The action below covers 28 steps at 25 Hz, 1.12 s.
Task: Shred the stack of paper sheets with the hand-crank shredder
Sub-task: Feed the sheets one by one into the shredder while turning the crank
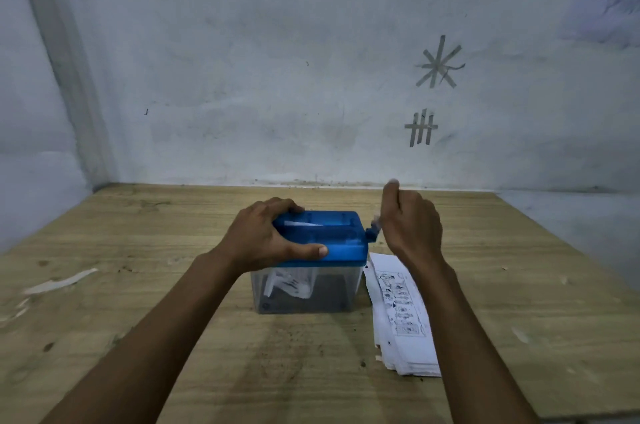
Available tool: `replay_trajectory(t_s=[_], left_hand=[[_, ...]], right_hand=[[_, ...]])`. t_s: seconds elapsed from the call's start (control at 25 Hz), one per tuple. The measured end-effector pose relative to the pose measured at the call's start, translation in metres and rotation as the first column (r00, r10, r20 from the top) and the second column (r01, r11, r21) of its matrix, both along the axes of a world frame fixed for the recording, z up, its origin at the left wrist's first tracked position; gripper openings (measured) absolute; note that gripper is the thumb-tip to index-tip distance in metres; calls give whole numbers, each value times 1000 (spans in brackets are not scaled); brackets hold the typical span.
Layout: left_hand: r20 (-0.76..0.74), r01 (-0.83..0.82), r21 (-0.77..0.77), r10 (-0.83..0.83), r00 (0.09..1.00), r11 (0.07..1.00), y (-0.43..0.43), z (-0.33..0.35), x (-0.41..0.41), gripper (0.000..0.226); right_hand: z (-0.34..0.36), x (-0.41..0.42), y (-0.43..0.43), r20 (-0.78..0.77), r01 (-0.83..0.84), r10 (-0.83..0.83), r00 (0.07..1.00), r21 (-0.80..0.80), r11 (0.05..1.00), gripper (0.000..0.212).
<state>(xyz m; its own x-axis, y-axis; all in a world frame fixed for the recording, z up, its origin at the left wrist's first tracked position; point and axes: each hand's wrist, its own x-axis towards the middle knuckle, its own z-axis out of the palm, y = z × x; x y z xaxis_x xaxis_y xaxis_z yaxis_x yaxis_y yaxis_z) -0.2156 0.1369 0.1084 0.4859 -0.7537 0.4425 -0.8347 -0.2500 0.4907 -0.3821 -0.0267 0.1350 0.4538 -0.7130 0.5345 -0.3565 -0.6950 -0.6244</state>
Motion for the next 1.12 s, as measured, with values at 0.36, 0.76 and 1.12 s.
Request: replay_trajectory(t_s=[0.36,0.76,1.12], left_hand=[[-28,-3,-54,1,1000,999,2,-2,-6,91],[82,-127,-36,130,988,991,2,-7,-11,99],[28,-53,-37,54,998,998,4,-7,-7,103]], right_hand=[[-9,65,-47,-102,-80,150,983,500,863,37],[-68,12,-15,-121,-35,248,961,837,546,34],[-73,-13,-11,-43,-96,154,987,610,787,47]])
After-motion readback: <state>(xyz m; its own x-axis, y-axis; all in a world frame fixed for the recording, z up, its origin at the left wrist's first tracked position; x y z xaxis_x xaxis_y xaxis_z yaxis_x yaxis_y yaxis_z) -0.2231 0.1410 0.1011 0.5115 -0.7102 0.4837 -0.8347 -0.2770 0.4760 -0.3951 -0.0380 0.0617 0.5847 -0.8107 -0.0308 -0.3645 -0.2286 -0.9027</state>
